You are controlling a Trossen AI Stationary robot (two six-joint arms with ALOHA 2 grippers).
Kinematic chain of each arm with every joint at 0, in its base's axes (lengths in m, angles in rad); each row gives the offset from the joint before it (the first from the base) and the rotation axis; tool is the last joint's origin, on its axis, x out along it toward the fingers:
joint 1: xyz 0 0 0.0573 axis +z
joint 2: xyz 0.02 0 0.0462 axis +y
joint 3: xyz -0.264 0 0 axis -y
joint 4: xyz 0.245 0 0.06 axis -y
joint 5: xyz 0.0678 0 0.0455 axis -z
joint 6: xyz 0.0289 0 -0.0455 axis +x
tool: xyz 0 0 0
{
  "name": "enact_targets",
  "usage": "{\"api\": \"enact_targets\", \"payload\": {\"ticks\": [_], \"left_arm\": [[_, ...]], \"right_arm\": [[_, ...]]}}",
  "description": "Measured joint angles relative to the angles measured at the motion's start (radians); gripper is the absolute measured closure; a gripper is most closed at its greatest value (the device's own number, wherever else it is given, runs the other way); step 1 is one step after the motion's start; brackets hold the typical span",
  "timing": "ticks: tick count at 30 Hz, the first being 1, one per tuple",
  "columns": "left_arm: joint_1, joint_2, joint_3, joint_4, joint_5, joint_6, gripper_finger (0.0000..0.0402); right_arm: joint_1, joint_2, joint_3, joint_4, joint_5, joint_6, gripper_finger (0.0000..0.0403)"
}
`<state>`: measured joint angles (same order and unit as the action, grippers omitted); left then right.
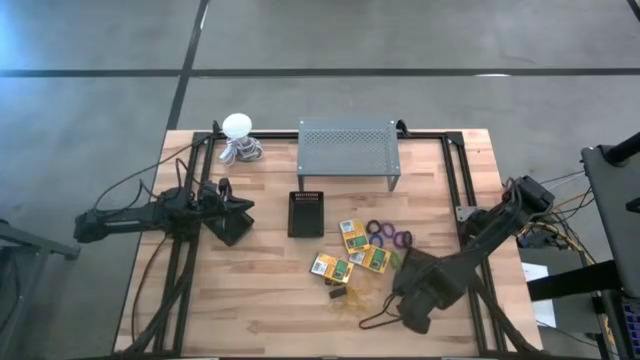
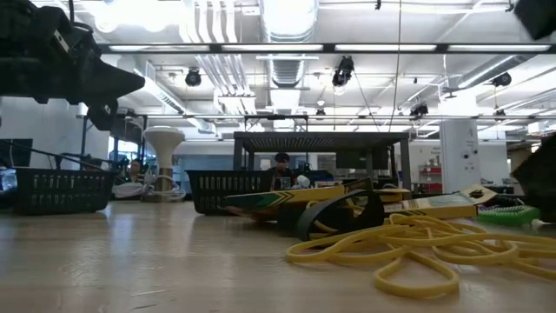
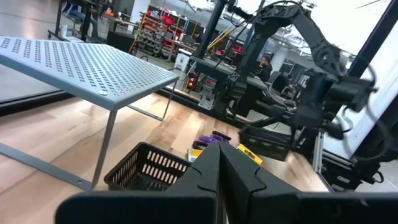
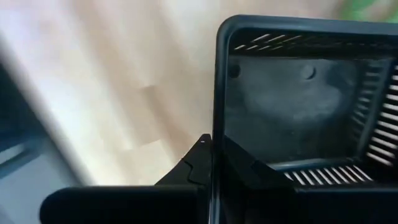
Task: Pick & Place Office Desk Supplies
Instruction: Put the right black bin on the shelf
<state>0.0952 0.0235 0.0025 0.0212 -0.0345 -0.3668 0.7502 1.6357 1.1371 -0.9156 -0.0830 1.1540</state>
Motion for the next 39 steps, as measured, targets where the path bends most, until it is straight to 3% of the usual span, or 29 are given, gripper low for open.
{"api": "enact_targets", "payload": {"ticks": [4, 7, 13, 16, 19, 22, 30, 34, 39], "left_arm": [[0.000, 0.000, 0.000, 0.002, 0.000, -0.006, 0.0387], [-0.010, 0.000, 0.000, 0.033, 0.000, -0.008, 0.0387], [-0.055, 0.001, 0.000, 0.090, 0.000, 0.000, 0.0387], [-0.064, 0.008, 0.000, 0.091, -0.003, 0.002, 0.0387], [-0.064, 0.007, 0.000, 0.091, -0.018, 0.003, 0.0387], [-0.064, 0.012, 0.000, 0.092, -0.040, 0.003, 0.0387], [-0.064, 0.067, 0.000, 0.091, -0.073, 0.002, 0.0387], [-0.064, 0.097, 0.000, 0.094, -0.082, -0.001, 0.0387], [-0.064, 0.124, 0.000, 0.095, -0.086, -0.008, 0.0387]], "right_arm": [[0.001, 0.000, 0.103, -0.024, -0.094, -0.072, 0.0391], [0.001, -0.006, 0.179, -0.052, -0.058, -0.277, 0.0391], [-0.040, -0.058, 0.248, -0.090, 0.285, -0.807, 0.0392], [-0.111, -0.103, 0.249, -0.169, 0.487, -0.935, 0.0392], [-0.233, -0.166, 0.249, -0.218, 0.576, -1.028, 0.0392], [-0.413, -0.220, 0.249, -0.211, 0.554, -1.146, 0.0392], [-0.949, -0.226, 0.249, -0.153, 0.303, -1.403, 0.0392], [-1.061, -0.187, 0.249, -0.143, 0.277, -1.491, 0.0392], [-1.076, -0.134, 0.267, -0.148, 0.272, -1.561, 0.0392]]}}
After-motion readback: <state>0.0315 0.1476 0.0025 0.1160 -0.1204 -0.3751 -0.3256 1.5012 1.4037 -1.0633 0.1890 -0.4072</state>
